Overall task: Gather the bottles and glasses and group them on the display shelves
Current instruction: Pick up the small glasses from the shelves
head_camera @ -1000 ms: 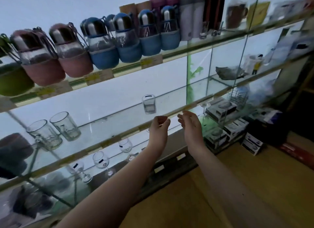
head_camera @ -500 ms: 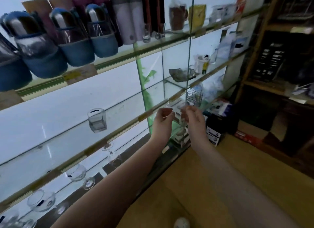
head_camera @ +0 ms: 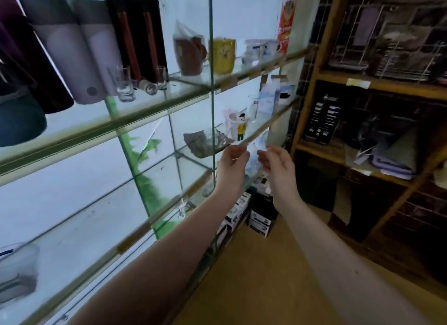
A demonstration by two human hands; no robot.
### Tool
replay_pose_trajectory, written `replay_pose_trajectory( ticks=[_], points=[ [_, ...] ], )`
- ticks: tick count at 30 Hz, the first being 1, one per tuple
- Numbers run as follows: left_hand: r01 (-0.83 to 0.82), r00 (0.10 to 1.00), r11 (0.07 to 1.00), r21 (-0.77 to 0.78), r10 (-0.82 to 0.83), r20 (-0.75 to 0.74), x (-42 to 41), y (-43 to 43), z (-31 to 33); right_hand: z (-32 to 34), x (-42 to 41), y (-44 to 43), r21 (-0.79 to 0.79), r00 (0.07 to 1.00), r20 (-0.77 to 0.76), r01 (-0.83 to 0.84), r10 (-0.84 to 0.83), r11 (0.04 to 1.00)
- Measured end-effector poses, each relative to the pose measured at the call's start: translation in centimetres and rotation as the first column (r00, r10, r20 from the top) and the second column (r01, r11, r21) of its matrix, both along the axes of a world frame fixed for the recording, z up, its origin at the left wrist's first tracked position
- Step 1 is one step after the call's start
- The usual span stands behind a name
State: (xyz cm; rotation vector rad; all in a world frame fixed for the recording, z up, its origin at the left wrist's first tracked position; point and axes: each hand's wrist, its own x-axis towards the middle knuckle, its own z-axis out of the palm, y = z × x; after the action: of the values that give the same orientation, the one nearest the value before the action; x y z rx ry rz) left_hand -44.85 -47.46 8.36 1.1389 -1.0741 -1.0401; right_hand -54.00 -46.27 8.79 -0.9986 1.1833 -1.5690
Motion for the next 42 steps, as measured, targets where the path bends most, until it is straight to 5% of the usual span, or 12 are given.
replay_pose_trajectory(
  ticks=[11, 27, 42],
  points=[
    [-0.004, 0.999, 1.000, -0.025, 0.005, 0.050, -5.4, -10.3, 0.5, -0.2, -6.5, -10.7, -0.018, 0.999, 0.050, 0.016, -0.015, 1.000],
    [-0.295, 0.925, 0.931, -0.214, 0.334, 0.180, -15.3, -25.5, 8.1, 5.5, -17.1, -30.0, -0.149, 0.944, 0.146, -0.275, 0.296, 0.950],
    [-0.372, 0.887, 0.861, -0.346, 0.440, 0.140, -12.4, -36.4, 13.3, 8.4, -15.1, -42.8, -0.220, 0.945, 0.046, -0.308, 0.325, 0.926]
  ],
)
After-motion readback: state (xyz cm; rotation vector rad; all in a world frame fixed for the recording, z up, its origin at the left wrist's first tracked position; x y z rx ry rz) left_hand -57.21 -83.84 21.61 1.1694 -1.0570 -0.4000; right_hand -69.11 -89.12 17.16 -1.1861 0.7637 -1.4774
